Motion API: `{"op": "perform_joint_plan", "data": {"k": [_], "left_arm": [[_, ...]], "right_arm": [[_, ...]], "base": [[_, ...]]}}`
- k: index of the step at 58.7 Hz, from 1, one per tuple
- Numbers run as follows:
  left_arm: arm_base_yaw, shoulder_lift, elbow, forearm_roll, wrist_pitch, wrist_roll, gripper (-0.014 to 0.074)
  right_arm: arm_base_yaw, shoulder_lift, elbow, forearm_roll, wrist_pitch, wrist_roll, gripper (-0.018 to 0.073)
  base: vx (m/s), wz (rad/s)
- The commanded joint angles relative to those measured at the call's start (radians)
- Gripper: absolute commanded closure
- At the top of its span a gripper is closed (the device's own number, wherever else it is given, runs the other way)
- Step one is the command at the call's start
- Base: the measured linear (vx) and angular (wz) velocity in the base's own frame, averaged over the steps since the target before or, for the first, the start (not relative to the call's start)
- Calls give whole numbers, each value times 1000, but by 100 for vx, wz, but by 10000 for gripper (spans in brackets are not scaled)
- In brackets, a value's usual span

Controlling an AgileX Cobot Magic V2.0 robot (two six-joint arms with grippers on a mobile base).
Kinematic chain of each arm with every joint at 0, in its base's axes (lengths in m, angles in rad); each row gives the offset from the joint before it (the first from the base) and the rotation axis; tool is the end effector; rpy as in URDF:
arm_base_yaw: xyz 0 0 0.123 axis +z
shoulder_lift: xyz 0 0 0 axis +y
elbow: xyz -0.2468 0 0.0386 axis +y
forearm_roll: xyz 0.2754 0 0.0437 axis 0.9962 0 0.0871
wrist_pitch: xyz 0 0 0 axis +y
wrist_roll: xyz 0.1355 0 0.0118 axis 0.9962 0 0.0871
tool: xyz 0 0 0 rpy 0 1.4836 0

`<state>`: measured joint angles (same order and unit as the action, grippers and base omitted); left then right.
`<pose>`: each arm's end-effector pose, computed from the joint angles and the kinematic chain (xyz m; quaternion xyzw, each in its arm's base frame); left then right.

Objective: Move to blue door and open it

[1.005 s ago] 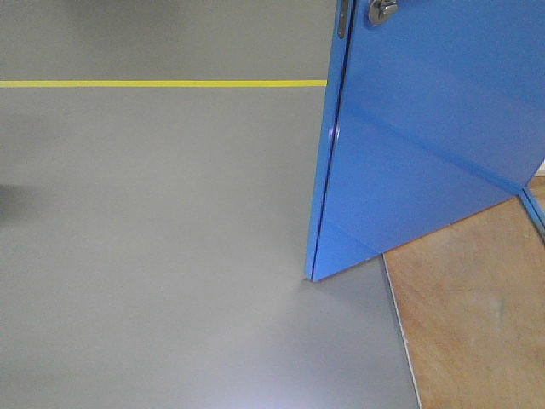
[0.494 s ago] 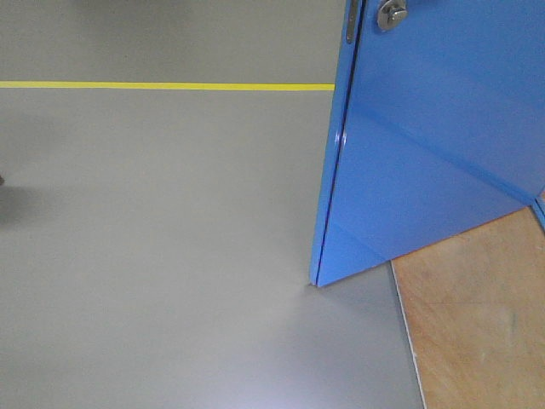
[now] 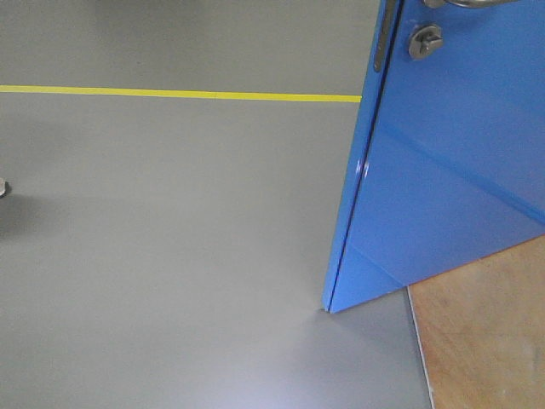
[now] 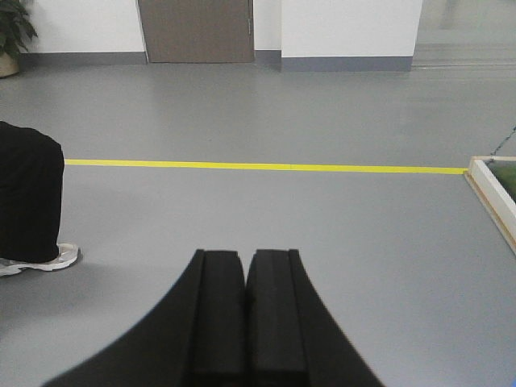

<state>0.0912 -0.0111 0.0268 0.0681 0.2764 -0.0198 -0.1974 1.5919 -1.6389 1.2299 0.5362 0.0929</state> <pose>0.1611 0.0173 0.1706 -0.0235 0.7752 0.0504 0.6293 0.4402 -0.0212 0.4181 0.3469 0.6378 0.4952 0.4771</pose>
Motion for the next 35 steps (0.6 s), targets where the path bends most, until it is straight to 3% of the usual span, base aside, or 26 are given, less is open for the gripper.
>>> {"op": "perform_joint_plan", "data": {"k": [1, 35], "left_arm": [[-2, -14, -27, -2, -85, -7, 524], [-2, -14, -27, -2, -85, -7, 524]], "right_arm": [[-5, -41, -32, 33, -33, -11, 551], [-5, -41, -32, 33, -33, -11, 551]], "base": [[19, 1], [16, -5]]}}
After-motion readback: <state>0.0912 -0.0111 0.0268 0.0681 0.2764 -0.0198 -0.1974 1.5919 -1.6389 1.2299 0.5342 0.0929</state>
